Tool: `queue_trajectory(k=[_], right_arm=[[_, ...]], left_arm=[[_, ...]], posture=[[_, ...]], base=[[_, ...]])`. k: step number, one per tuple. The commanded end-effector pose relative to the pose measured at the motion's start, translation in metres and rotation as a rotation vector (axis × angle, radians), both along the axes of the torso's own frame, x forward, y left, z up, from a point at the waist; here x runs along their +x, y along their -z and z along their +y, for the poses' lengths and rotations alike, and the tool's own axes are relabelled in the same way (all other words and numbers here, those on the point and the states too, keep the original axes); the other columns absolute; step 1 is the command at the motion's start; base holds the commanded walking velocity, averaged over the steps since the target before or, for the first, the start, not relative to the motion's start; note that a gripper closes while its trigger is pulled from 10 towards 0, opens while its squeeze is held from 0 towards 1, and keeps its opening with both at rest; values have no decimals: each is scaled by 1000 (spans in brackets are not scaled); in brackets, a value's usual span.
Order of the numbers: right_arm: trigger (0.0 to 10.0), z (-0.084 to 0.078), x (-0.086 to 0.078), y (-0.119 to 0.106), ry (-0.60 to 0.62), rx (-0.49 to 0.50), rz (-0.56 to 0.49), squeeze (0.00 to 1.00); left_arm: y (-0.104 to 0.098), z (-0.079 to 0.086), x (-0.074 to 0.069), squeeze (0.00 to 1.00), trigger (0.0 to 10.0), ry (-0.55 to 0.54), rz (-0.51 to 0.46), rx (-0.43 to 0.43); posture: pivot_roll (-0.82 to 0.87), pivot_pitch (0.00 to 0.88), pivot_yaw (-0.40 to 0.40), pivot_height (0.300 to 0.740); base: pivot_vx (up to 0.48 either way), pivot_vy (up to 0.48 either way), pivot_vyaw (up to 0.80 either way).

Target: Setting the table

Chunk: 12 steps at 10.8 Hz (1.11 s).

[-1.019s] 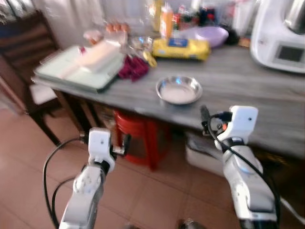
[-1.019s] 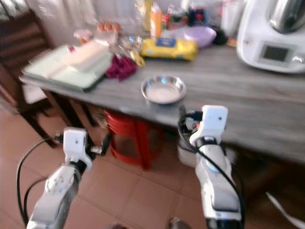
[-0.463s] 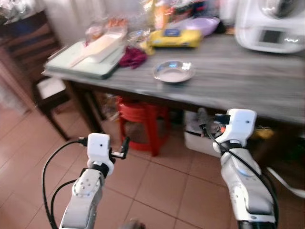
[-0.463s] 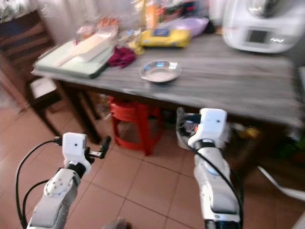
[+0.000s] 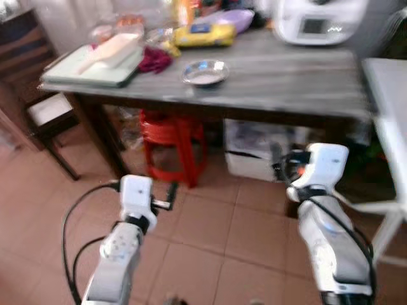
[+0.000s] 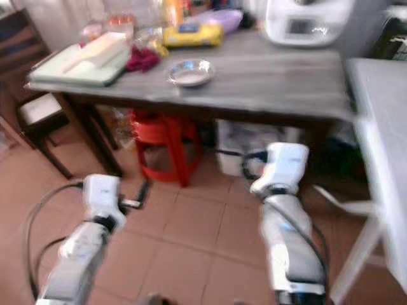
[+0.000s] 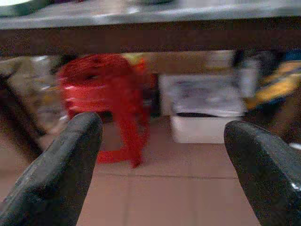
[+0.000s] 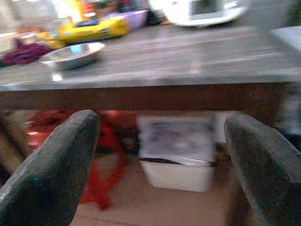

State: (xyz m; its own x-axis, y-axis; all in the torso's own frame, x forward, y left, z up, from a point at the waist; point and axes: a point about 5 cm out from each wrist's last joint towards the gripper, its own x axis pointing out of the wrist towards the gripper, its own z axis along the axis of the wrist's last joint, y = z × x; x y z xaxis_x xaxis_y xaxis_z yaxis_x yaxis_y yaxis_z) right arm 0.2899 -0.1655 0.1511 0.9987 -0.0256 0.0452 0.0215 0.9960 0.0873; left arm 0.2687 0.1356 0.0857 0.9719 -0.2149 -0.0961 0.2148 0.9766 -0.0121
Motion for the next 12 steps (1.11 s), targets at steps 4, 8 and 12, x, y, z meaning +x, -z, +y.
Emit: queue_trajectory(k=[4, 8, 12], right_arm=[[10000, 8, 0, -3, -26, 11, -17, 0], [10000, 10, 2, -5, -29, 6, -22, 0], [10000, 12, 4, -5, -38, 1, -28, 0]], left_arm=[[-2, 7, 0, 0, 10000, 17, -24, 18], [-7, -1, 2, 0, 10000, 64, -58, 6], [-11, -8, 8, 0, 10000, 71, -76, -14]], posture=[[-54, 91, 64, 740], [-49, 87, 64, 740], [-47, 79, 62, 740]], base=[[-67, 0, -181], [0, -64, 0], [0, -466, 0]])
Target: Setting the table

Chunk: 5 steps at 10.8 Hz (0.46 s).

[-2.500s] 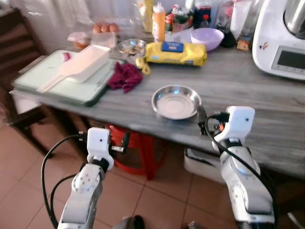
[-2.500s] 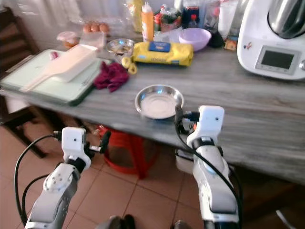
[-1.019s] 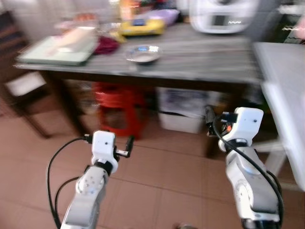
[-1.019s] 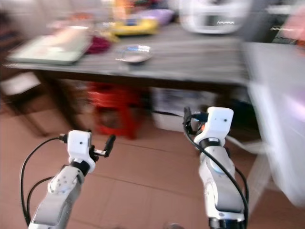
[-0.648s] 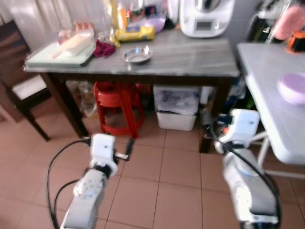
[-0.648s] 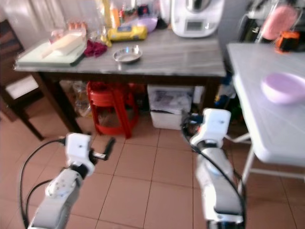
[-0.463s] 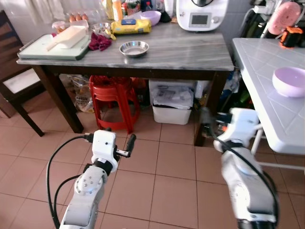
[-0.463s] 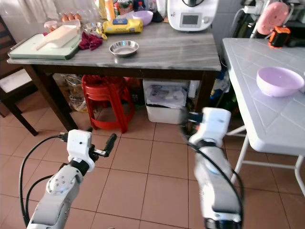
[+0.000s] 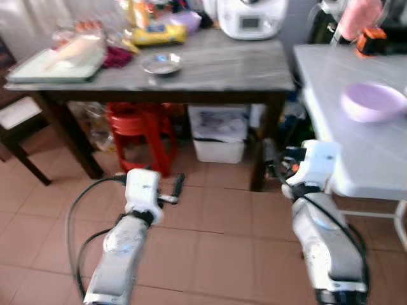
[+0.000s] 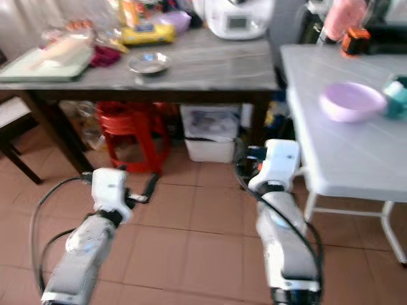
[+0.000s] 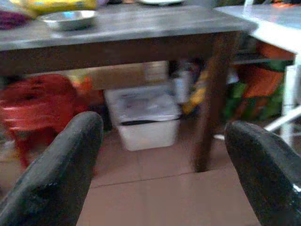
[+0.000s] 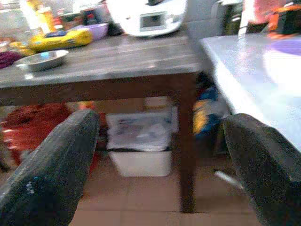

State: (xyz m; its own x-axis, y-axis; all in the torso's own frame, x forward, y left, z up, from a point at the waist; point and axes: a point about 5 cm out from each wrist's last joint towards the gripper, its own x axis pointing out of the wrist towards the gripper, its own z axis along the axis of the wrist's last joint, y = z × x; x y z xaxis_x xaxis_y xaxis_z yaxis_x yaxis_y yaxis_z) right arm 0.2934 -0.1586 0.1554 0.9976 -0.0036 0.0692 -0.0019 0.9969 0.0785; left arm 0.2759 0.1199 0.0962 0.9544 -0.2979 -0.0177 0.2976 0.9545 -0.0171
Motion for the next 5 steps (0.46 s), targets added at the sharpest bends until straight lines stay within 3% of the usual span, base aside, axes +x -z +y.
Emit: queue_trajectory(k=[1, 5], right_arm=[[10000, 4, 1, 0, -17, 5, -3, 0], [10000, 7, 2, 2, -16, -3, -1, 0]], left_arm=[[0, 9, 2, 0, 10000, -16, -2, 11], [2, 11, 2, 0, 10000, -16, 4, 22]], posture=[[-47, 79, 63, 740], [-44, 68, 68, 740]], base=[[0, -480, 0], [0, -480, 0]])
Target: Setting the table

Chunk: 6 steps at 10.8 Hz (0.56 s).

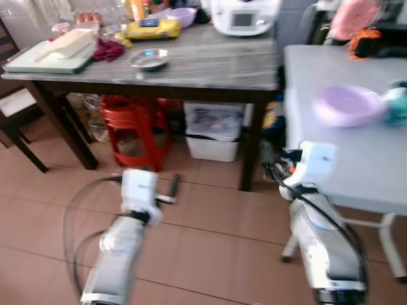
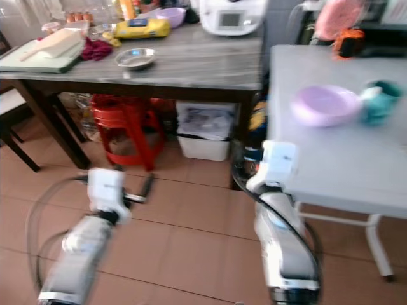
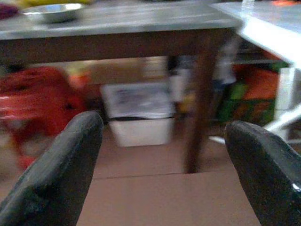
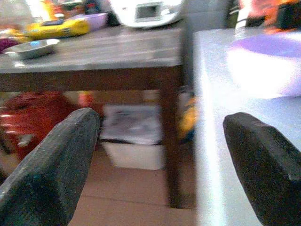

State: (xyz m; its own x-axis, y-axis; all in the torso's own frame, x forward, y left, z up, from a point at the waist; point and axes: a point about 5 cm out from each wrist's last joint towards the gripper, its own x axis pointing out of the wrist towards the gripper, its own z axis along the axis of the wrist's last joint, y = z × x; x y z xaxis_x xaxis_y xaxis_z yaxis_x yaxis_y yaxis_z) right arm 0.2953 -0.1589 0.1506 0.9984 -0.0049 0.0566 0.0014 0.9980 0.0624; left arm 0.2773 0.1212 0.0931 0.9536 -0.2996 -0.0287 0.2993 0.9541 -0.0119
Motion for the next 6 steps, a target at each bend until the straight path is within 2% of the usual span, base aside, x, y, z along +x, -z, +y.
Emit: queue_trajectory(k=[1, 2, 3, 4, 6], right_arm=[[10000, 7, 1, -3, -19, 11, -16, 0], [10000, 7, 2, -4, -18, 7, -19, 0], [10000, 6, 3, -4, -17, 0, -22, 0], [10000, 6, 4, -4, -17, -3, -24, 0], [10000, 6, 2, -2, -15, 0, -24, 0]], left_arm=[[0, 10, 1, 0, 10000, -19, -4, 16], [0, 11, 1, 0, 10000, -19, -2, 19], [0, 10, 1, 0, 10000, -22, 0, 23], [-1, 16, 4, 0, 10000, -82, -25, 73], [-4, 20, 7, 0, 10000, -87, -13, 9]], posture=[[-43, 67, 66, 740], [-42, 66, 67, 740], [-41, 67, 69, 740], [-40, 69, 71, 740], [-41, 71, 75, 740]], base=[[0, -480, 0], [0, -480, 0], [0, 0, 0], [0, 0, 0], [0, 0, 0]])
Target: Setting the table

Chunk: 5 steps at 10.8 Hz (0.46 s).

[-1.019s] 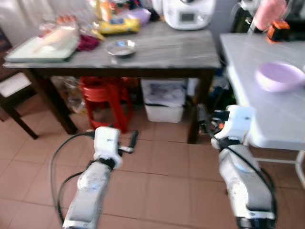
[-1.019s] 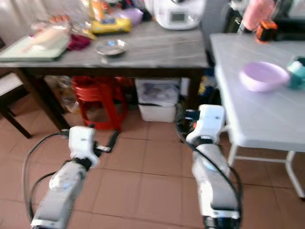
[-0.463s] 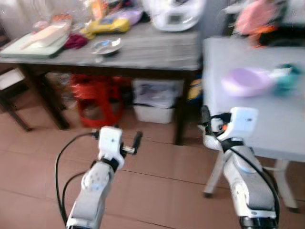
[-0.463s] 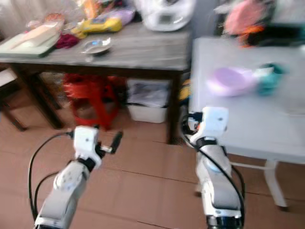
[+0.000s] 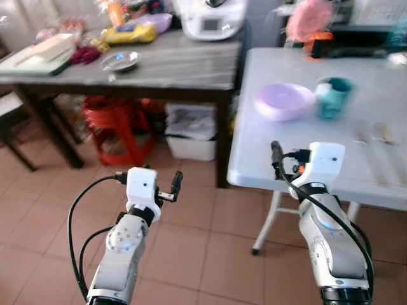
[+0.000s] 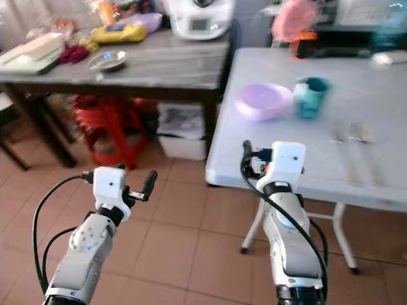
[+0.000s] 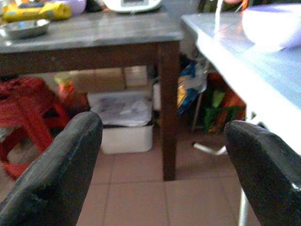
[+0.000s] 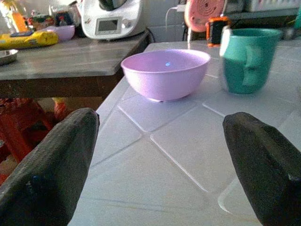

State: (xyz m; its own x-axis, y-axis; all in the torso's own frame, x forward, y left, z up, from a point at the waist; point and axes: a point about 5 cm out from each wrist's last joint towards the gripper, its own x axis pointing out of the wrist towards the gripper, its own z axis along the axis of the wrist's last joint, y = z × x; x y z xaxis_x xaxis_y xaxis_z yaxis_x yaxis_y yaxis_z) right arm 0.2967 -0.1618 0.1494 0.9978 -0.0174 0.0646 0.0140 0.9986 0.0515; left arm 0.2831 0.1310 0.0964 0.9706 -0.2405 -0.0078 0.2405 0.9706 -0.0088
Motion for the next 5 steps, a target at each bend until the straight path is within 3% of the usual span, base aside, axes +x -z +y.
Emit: queue_trajectory(k=[1, 5], right_arm=[[10000, 10, 0, -3, -27, 12, -16, 0], [10000, 9, 0, -4, -28, 7, -20, 0]], left_arm=[[-4, 8, 1, 0, 10000, -12, -13, -12], [-7, -1, -3, 0, 10000, 41, -28, -48]], posture=[[-44, 71, 78, 740], [-43, 74, 72, 740]], base=[[0, 0, 0], [0, 0, 0]])
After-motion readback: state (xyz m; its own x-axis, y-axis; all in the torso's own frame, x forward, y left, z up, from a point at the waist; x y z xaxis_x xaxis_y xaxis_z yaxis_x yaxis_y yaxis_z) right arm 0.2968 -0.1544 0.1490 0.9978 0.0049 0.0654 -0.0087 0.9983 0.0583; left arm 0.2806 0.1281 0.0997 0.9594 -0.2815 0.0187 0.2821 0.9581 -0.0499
